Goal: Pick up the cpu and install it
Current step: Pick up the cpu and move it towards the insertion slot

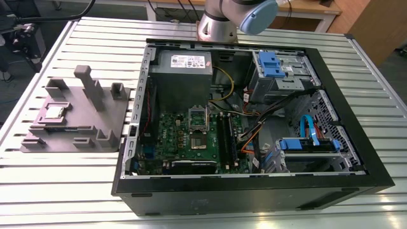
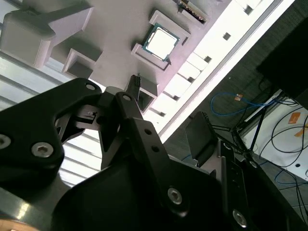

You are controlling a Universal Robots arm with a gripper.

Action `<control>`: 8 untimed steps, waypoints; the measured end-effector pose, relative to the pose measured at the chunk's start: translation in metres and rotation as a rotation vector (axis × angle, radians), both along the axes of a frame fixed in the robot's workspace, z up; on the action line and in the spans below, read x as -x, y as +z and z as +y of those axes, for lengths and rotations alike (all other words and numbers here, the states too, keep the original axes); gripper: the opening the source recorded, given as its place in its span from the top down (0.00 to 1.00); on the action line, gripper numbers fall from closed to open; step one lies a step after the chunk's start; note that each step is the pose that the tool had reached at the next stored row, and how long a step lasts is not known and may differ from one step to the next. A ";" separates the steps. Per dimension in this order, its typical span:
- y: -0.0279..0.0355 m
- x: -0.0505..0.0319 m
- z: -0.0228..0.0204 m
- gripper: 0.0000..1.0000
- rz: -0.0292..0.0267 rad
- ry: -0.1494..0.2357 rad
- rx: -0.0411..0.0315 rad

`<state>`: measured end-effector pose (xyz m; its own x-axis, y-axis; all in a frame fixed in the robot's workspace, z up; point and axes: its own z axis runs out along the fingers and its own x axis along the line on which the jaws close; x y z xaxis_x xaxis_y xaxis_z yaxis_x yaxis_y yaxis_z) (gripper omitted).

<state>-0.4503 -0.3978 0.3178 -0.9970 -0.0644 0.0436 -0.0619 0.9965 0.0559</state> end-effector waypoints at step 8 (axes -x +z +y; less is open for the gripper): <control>-0.0023 0.0000 0.0000 0.35 -0.0002 0.001 0.0000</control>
